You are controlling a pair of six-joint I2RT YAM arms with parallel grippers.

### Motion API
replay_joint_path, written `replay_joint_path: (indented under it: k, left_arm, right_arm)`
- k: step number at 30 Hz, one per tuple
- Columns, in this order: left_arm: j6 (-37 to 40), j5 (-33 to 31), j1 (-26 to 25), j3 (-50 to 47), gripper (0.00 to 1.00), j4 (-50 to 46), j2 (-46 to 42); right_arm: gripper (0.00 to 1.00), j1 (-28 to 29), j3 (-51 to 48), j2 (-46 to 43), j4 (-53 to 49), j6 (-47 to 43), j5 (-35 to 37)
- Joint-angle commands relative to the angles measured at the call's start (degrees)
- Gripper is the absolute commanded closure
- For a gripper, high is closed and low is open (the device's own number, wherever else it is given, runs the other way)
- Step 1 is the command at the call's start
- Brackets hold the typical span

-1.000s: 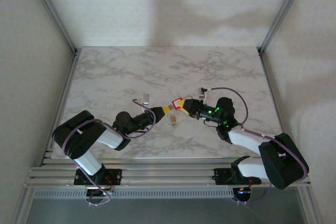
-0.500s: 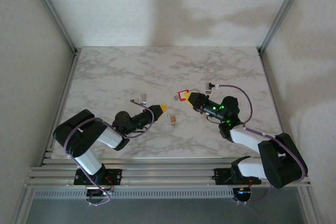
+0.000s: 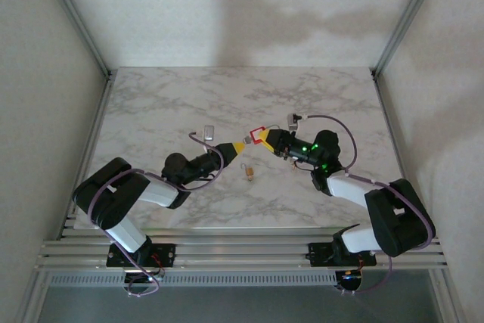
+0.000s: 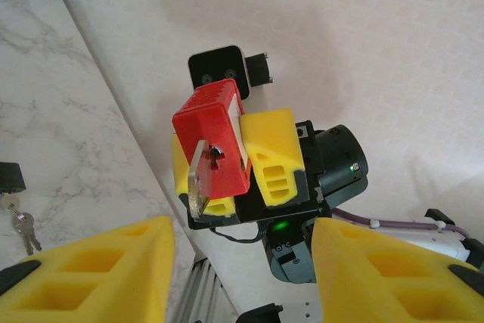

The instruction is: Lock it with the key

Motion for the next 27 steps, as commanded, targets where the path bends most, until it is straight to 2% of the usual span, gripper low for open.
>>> replay_joint_path:
  k: [1, 27]
  left_arm:
    - [0.96, 1.65, 1.12, 1.54, 0.49, 3.65, -1.34]
    - [1.09, 2.29, 1.69, 1.93, 0.52, 2.32, -0.73]
  right_arm:
    - [1.0, 0.5, 2.35, 1.18, 2.72, 0.52, -2.26]
    - [1.0, 2.43, 3.52, 2.27, 1.41, -0.7, -2.53]
